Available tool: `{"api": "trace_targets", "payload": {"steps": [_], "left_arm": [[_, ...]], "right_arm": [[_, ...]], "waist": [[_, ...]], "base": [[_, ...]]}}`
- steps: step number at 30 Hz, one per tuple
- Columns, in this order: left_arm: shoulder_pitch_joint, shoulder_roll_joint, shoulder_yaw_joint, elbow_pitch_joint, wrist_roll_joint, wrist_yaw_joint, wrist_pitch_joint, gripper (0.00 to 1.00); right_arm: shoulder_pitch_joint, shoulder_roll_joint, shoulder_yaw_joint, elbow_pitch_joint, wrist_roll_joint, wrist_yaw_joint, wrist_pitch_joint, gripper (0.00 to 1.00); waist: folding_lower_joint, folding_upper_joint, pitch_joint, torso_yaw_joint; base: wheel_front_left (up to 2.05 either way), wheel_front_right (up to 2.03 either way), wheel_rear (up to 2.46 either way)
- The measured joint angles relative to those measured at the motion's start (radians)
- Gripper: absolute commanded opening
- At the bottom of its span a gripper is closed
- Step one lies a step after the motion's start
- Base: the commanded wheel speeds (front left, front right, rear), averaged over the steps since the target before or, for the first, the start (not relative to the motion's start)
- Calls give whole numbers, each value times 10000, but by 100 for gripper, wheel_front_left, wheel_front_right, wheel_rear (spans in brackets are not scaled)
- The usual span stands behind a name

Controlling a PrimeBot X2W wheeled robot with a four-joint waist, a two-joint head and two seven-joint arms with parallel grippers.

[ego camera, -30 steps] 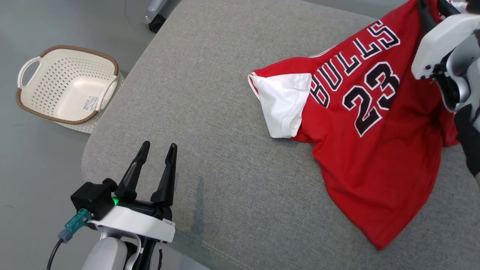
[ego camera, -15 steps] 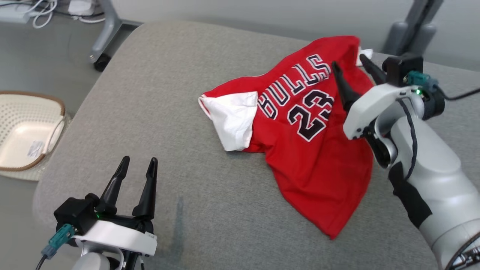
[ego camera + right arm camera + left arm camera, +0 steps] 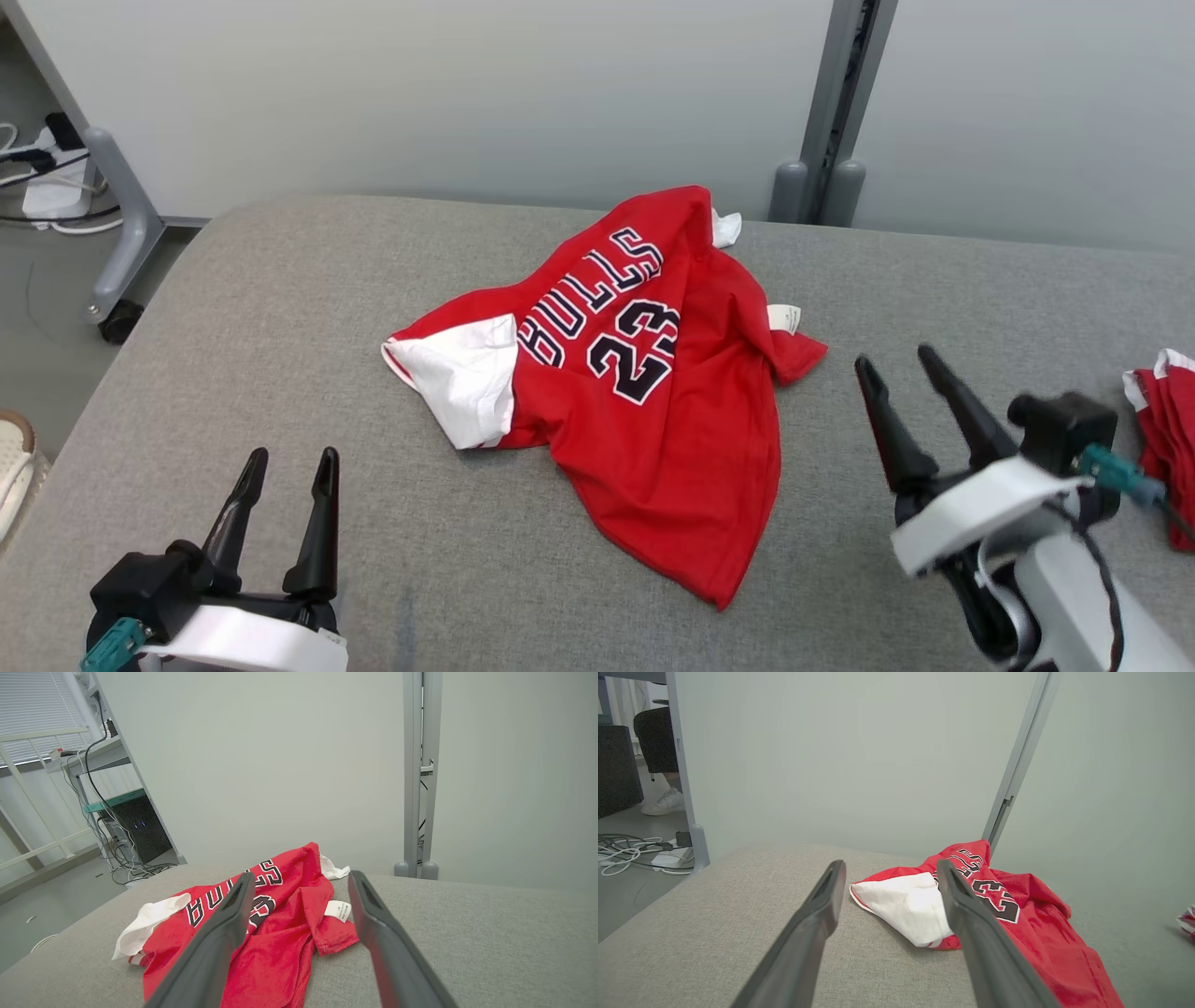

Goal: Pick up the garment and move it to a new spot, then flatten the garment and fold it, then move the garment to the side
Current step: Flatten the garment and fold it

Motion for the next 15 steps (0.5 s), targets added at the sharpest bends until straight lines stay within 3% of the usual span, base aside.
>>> {"api": "trace_targets", "payload": {"steps": [1,5,15], "left_arm": [[110,4,50,-23,44,0,0,100],[182,-46,81,-92,136,0,-2,100],[87,-127,-190,61,102,0,0,100]], "right_arm": [[887,69,-65,-573,-194,0,0,100],[1802,222,215,-1185,-575,0,516,100],[1285,543,2040,-510,-1344,2,3885,100]], "waist": [[0,0,-170,-121],[0,0,-271,-179],[-1,0,-169,319]], "base": [[0,0,0],[0,0,0],[0,0,0]]}}
